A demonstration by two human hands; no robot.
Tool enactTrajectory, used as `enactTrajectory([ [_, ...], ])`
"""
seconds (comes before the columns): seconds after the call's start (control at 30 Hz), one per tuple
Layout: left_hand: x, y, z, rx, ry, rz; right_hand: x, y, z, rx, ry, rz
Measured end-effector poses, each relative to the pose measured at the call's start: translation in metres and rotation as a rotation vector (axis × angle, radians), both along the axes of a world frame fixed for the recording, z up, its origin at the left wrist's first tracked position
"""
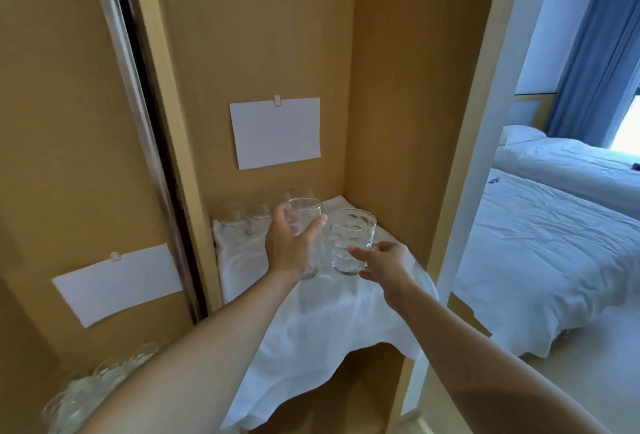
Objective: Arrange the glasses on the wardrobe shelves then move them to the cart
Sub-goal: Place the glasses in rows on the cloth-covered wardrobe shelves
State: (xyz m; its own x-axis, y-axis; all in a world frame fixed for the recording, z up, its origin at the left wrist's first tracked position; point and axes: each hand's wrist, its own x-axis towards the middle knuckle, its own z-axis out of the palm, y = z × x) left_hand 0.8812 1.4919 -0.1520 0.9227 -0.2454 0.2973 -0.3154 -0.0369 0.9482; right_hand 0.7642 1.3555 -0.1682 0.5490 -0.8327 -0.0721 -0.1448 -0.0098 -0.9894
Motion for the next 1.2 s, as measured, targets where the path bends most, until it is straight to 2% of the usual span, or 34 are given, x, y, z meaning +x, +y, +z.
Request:
enactTrajectory([
  [0.27, 0.059, -0.048, -0.027, 0.060, 0.023, 0.057, 0.056, -0.059, -0.025, 0.020, 0.077, -0.009],
  [0.7, 0.103, -0.111, -0.072, 0.113, 0.098, 0.196, 0.135, -0.140, -0.068, 0.089, 0.221, 0.241],
  [0.93, 0.119, -0.133, -0.091, 0.217, 0.126, 0.290, 0.177, -0.174, -0.087, 0.151, 0.183, 0.360],
  [1.2, 0.132, -0.149, -0.112, 0.254, 0.126, 0.395, 0.199, -0.191, -0.118, 0.099, 0.203, 0.440],
])
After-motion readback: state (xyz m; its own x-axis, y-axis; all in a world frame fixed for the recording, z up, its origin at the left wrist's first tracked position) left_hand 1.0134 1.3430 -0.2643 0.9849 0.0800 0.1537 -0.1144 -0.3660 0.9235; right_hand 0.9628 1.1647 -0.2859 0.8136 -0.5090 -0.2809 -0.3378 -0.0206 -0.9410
